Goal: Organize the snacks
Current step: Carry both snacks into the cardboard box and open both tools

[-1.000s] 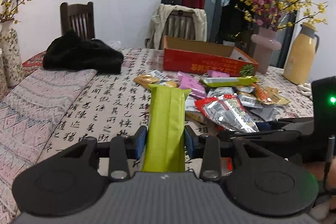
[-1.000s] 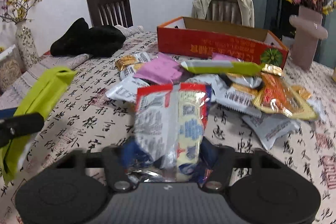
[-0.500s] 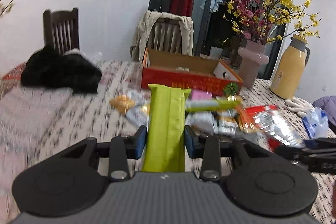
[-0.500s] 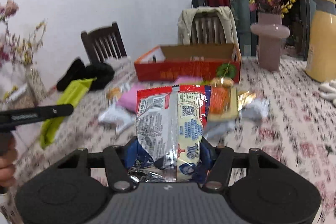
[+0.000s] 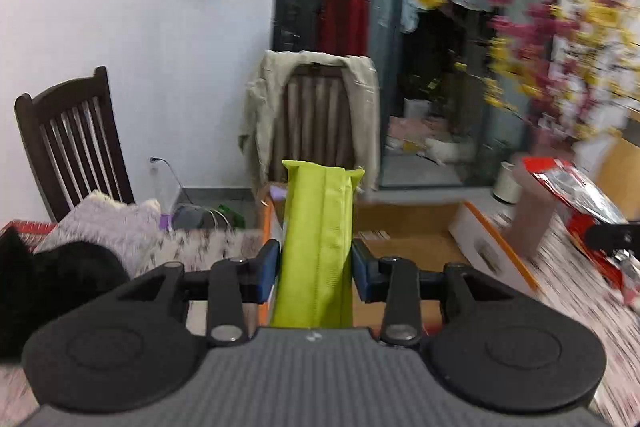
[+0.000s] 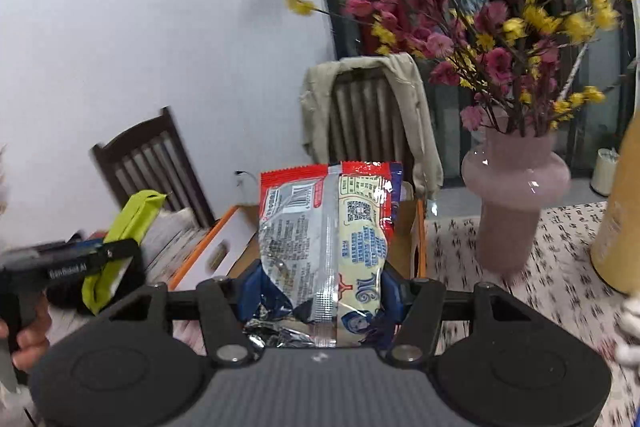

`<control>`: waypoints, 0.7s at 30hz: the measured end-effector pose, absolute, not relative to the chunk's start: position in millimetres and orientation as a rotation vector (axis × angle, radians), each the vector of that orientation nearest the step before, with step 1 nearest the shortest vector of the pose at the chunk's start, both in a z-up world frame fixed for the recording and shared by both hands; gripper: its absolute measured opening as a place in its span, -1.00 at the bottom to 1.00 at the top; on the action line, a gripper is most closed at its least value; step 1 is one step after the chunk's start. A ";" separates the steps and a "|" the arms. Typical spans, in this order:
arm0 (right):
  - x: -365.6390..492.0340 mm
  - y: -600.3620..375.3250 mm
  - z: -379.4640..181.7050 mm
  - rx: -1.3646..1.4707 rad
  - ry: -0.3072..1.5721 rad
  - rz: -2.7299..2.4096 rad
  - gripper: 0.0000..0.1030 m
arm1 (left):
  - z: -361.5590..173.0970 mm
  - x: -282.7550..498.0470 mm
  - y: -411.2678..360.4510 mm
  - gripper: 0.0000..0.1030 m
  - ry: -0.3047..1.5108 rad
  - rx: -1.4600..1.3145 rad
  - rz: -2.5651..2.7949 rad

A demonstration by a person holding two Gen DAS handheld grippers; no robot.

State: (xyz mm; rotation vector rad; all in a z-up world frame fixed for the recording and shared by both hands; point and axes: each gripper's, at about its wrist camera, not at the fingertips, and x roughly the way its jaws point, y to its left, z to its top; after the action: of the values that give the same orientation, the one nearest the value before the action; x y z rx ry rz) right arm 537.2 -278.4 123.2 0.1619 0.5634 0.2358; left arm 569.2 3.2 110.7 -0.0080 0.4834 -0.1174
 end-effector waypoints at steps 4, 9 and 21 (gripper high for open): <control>613.4 -270.7 107.7 0.142 0.579 0.163 0.13 | 92.1 640.9 -5.5 -0.26 0.510 -0.025 -0.097; 698.1 -256.4 63.3 0.099 0.694 0.104 0.13 | 53.2 704.1 -14.4 -0.26 0.594 -0.008 -0.051; 765.4 -236.3 -8.8 -0.022 0.855 0.012 0.50 | 15.4 730.1 -19.3 -0.07 0.714 0.018 -0.043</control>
State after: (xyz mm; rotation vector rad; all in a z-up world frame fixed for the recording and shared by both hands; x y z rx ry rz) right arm 765.4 -236.3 -8.8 -0.0216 0.8553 0.0118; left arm 730.1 -19.3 15.4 0.0179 0.7140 -0.0426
